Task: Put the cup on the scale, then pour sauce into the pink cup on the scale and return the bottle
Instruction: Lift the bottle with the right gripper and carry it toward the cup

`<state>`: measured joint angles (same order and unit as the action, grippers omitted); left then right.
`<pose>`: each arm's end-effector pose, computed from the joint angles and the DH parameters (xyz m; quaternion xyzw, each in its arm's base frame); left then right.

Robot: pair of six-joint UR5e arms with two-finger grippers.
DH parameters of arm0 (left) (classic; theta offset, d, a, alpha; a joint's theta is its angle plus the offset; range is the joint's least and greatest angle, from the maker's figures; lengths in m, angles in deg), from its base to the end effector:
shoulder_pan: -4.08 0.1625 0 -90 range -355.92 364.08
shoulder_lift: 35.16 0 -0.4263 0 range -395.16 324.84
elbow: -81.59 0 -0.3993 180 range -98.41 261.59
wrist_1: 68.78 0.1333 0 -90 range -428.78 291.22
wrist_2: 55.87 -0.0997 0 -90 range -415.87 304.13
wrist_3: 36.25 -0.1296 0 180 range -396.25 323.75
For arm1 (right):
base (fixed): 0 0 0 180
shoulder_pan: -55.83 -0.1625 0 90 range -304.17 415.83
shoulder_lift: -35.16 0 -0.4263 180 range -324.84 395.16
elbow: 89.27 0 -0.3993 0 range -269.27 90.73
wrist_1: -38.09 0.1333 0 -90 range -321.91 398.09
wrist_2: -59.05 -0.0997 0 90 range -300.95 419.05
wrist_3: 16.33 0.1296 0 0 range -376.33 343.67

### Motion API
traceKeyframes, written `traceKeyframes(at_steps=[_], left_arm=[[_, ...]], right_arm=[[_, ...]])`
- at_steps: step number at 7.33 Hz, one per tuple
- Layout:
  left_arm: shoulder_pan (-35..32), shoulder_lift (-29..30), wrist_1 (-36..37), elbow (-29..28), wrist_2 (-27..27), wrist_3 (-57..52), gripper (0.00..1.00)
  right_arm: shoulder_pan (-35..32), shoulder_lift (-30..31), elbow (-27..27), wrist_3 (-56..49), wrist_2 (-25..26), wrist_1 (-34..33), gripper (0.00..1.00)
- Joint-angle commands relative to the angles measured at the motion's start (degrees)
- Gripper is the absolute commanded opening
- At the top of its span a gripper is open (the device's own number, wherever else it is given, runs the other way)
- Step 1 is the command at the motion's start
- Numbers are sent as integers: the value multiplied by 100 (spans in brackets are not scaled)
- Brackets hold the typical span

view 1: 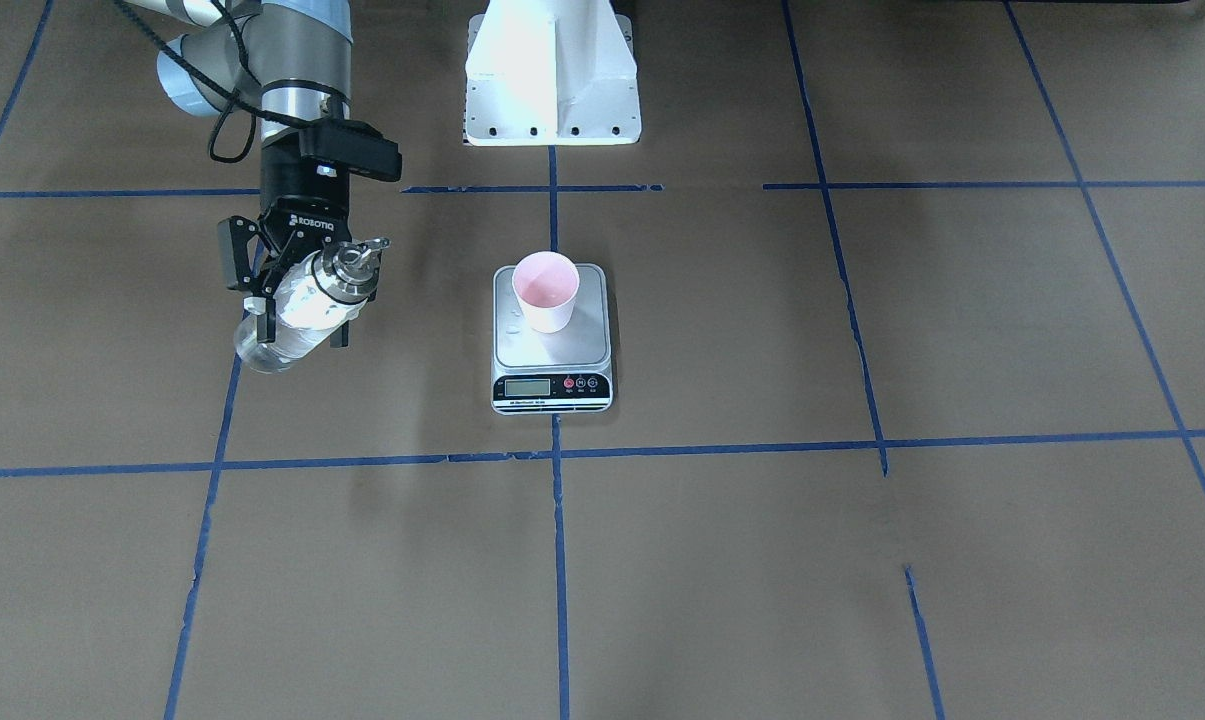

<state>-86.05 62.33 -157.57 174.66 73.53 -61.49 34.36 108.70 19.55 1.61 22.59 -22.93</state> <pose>-0.0523 -0.5626 0.5946 0.1486 0.3109 0.2308 0.9099 -0.4337 -0.4258 0.2843 0.6072 -0.0474 -0.1065 0.7859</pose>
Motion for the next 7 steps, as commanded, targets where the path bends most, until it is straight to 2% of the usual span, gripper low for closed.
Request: traceKeyframes(at_steps=[1,3,5,7], left_arm=[[-181,-247,-357,-418,16,-7,100],[-163,-319,-367,-719,-11,350,100],[-163,-301,-358,-667,-11,696,100],[-154,-284,-358,-667,-20,705,100]], right_arm=[[431,-15,-71,-579,742,-15,0],[521,11,-80,-897,859,-15,0],[713,-6,-369,-1082,1340,-15,0],[872,-58,-676,-1083,1527,-15,0]])
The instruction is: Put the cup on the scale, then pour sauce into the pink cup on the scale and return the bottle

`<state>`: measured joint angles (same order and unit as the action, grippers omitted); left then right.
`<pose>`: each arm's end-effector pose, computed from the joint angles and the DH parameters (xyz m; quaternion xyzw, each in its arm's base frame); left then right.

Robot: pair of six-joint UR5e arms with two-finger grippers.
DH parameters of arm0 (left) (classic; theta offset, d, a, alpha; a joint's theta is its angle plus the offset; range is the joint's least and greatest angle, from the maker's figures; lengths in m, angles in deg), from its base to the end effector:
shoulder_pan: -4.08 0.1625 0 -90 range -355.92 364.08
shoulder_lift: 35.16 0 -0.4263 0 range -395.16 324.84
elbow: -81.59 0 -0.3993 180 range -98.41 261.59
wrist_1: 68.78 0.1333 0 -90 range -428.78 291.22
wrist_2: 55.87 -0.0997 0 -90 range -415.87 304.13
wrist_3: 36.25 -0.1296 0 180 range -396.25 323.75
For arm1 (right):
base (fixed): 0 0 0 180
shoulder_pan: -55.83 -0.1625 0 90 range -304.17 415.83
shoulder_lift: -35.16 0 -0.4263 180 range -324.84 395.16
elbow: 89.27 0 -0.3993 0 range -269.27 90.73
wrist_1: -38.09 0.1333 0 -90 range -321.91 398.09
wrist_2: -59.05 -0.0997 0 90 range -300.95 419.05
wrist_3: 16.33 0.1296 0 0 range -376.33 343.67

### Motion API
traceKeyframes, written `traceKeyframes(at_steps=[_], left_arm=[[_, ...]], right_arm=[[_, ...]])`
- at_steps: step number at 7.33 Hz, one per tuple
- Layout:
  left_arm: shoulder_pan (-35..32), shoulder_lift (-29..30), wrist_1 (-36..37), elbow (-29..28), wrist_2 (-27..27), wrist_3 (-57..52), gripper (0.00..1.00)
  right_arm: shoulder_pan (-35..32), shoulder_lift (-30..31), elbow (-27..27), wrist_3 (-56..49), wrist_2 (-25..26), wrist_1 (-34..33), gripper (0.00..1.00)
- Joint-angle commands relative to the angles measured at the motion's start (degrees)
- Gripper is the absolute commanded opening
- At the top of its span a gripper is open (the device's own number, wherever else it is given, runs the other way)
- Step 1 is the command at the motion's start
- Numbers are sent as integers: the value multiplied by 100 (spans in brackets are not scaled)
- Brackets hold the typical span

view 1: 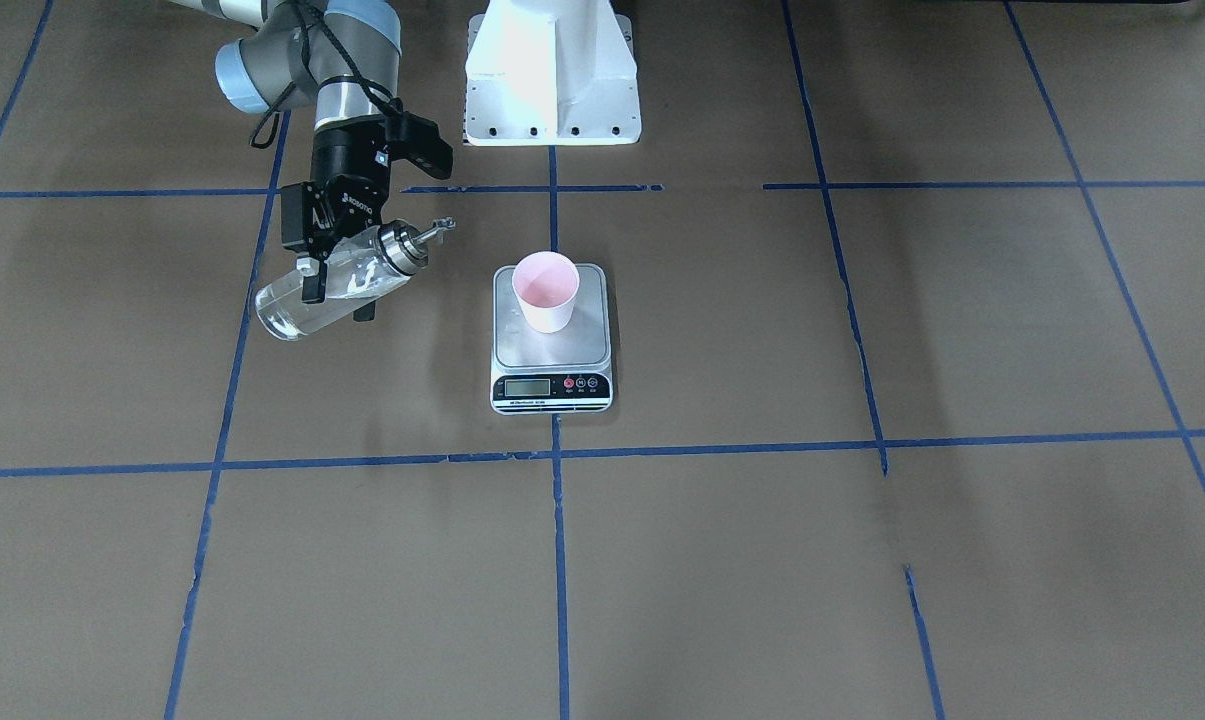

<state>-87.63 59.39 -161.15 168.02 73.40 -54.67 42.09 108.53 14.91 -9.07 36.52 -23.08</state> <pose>-0.0673 -0.5367 0.6750 0.0858 0.3259 0.1465 0.9300 -0.4821 -0.3783 0.3055 0.6294 0.0840 -0.1811 0.7510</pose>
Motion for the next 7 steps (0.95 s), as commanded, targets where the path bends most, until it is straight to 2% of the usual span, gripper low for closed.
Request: traceKeyframes(at_steps=[1,3,7], left_arm=[[4,11,0,-3,2,23,100],[4,20,0,-21,-7,15,100],[4,20,0,-65,-15,6,100]], right_arm=[[126,-146,-466,-15,265,0,0],[231,-182,-634,-76,398,-17,0],[293,-384,-749,-1102,776,-44,0]])
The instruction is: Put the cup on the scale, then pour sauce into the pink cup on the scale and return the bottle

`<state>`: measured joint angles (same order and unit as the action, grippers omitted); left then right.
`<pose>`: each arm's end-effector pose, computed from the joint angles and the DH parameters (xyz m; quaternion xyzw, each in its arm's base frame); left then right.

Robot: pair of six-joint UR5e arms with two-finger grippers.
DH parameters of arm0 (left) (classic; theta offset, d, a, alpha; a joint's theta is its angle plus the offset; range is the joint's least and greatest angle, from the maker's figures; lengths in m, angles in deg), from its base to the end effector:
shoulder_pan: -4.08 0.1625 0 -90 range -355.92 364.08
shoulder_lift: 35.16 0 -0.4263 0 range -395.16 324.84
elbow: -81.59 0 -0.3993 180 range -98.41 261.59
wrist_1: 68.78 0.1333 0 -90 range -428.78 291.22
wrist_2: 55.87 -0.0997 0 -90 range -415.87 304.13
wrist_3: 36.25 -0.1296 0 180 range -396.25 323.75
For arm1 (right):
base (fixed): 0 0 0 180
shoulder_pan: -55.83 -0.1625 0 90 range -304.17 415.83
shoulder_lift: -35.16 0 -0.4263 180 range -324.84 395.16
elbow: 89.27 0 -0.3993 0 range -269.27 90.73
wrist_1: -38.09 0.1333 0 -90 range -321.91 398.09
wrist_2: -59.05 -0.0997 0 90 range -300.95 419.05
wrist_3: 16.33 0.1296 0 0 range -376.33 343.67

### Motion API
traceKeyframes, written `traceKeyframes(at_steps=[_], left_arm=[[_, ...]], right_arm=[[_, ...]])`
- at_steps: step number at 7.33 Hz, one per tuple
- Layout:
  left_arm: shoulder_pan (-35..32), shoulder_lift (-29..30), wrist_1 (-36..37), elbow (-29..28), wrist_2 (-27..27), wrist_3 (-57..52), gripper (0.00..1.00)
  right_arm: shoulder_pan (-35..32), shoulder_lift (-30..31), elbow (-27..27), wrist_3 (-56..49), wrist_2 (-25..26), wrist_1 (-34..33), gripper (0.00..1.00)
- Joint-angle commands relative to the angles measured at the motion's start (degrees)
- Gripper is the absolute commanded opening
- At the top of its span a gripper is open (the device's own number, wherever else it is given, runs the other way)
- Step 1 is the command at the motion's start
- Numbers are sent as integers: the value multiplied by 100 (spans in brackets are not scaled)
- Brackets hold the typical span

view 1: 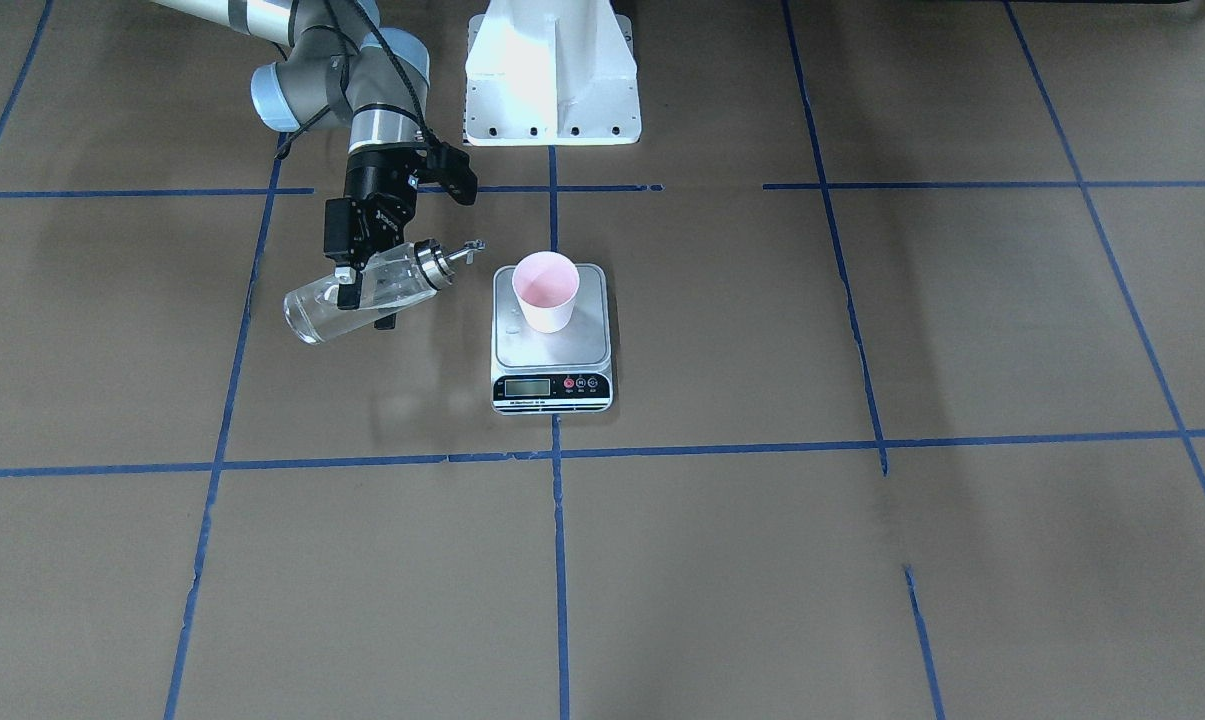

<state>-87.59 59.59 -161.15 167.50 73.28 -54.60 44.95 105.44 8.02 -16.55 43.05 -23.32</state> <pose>-0.0672 -0.5377 0.6778 0.0827 0.3255 0.1454 0.9306 -0.5262 -0.3637 0.3204 0.6259 0.1744 -0.2349 0.7230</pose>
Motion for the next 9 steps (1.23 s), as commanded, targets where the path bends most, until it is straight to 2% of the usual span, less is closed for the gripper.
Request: traceKeyframes(at_steps=[1,3,9], left_arm=[[0,0,0,-21,-3,-1,100],[0,-9,0,-21,-3,-10,100],[0,-17,0,-74,-3,-36,100]], right_arm=[[16,-76,-79,-547,202,-20,0],[25,-93,-140,-1081,369,-20,0],[78,-418,-342,-1663,668,-143,0]])
